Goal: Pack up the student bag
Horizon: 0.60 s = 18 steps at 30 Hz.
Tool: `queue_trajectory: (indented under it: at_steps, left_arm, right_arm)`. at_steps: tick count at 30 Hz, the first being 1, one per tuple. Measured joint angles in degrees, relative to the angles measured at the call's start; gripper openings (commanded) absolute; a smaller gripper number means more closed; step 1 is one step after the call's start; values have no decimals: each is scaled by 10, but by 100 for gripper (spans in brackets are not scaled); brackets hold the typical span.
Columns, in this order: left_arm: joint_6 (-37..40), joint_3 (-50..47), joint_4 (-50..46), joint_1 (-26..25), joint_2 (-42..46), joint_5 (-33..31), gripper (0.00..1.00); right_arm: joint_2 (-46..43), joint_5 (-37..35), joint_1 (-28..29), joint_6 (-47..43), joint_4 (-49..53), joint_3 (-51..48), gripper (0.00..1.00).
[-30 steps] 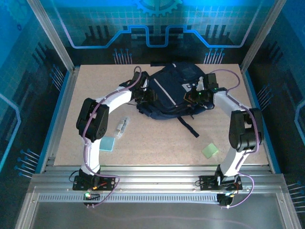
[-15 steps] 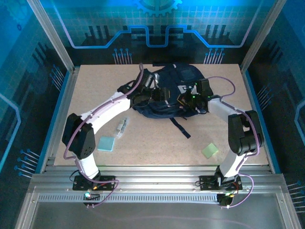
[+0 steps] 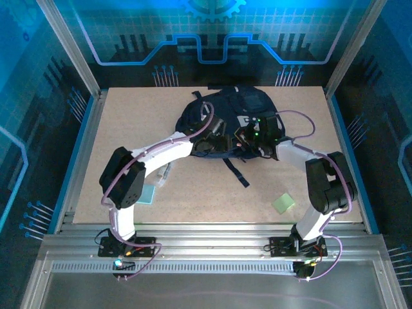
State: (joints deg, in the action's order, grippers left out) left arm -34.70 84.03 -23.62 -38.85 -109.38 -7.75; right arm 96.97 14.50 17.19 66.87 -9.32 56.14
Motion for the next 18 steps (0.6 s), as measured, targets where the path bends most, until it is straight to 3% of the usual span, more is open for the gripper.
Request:
queue_trajectory:
  at_steps: [8, 18]
  left_arm:
    - [-4, 21, -3, -4, -52, -37, 70]
    - [-49, -7, 50, 4, -39, -35, 71]
  right_arm:
    - [7, -18, 20, 40, -23, 0, 0]
    - [14, -25, 26, 72, -71, -24, 0]
